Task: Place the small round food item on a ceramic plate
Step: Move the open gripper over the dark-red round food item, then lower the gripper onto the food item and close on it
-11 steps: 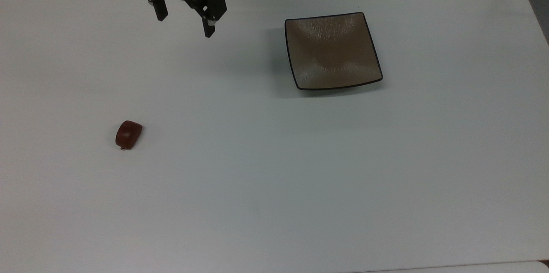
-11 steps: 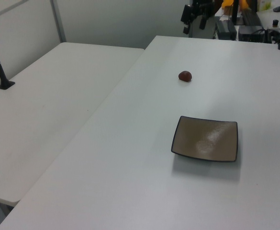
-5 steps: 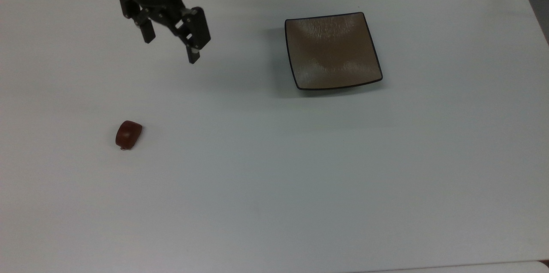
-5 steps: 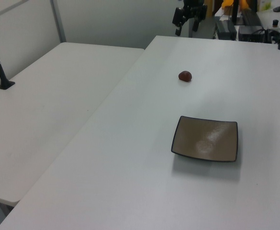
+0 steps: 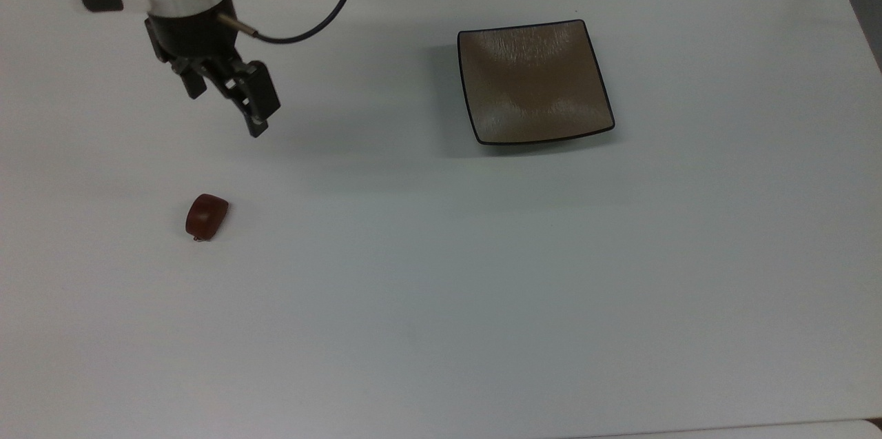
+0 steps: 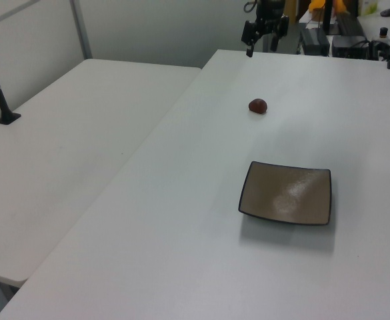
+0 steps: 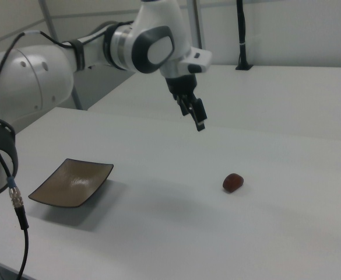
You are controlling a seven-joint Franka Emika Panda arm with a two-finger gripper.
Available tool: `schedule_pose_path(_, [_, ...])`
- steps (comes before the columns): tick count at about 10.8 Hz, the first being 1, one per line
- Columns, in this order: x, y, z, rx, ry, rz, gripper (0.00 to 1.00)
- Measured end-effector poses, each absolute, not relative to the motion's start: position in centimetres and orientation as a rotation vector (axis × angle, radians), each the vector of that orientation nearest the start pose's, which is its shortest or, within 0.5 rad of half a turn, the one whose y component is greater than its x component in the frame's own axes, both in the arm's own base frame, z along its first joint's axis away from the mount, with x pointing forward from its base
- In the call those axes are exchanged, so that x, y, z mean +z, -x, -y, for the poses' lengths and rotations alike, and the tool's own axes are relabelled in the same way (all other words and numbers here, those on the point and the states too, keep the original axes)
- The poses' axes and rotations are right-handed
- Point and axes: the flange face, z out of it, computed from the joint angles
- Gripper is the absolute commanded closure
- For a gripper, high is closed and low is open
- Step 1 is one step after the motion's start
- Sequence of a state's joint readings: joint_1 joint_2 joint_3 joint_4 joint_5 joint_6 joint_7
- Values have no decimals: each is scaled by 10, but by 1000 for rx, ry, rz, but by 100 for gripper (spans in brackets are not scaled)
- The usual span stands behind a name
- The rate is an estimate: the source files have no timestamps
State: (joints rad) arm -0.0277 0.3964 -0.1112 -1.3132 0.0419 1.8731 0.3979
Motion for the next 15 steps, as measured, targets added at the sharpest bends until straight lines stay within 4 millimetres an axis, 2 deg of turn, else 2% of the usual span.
schedule_pose_path(3, [491,-695,119,-175,2997,-912,0])
schedule_pose_path(5, [471,-701,133,-189,2991,-940,0])
schedule_pose_path(9, [405,-722,147,-250,3006,-917,0])
schedule_pose_path(11, [381,-723,150,-237,3049,-805,0])
schedule_pose_path(15, [339,-729,153,-280,3098,-714,0])
